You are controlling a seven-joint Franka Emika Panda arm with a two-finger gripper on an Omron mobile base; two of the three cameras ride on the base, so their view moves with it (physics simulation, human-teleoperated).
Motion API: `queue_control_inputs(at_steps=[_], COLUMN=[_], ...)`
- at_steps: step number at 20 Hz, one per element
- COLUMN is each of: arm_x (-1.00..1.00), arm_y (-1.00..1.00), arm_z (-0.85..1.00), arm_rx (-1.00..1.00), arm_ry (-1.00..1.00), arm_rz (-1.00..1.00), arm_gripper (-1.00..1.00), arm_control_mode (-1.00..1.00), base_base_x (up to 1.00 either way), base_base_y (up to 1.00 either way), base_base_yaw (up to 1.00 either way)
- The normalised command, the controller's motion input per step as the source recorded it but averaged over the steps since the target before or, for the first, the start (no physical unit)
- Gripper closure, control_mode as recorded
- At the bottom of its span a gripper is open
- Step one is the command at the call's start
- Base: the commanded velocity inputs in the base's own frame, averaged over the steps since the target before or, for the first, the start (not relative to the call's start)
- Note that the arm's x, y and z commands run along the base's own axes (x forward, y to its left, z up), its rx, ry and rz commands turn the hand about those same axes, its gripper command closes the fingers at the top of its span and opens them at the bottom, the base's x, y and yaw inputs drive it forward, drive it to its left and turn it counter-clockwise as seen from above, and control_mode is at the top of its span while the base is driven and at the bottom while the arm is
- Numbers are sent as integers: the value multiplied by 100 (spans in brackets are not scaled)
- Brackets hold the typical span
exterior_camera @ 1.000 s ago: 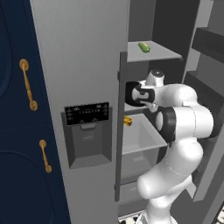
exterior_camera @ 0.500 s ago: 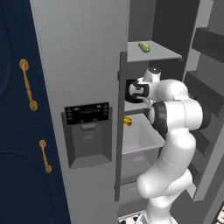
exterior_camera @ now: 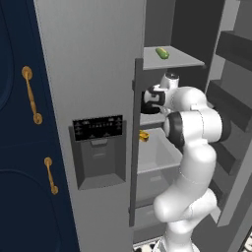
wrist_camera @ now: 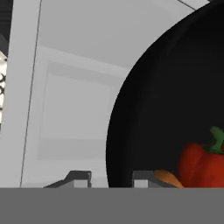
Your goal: Pick the chicken drumstick and bell pepper from their plates and place them in the bowl. Then put the bowl in the fridge.
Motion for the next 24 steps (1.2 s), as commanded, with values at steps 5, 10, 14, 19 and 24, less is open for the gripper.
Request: queue_control_inputs(at_steps=[5,10,14,19,24], arm_x=[-37,-81,-99,-100,-100], arm_y=[0,0,9,16,15], arm_z=[12,30,69,21,1], arm_rx=[1,1,0,0,1], arm_ry=[-11,-5,-8,-1,-1], arm_rz=[0,0,-2,-11,-24], arm_gripper=[-100,-100,-100,-100,-100], arm_control_mode=[-100,-100,-100,-100,-100], base_base_x=[0,0,0,0,0], base_base_y=[0,0,0,0,0], base_base_yaw=[0,0,0,0,0])
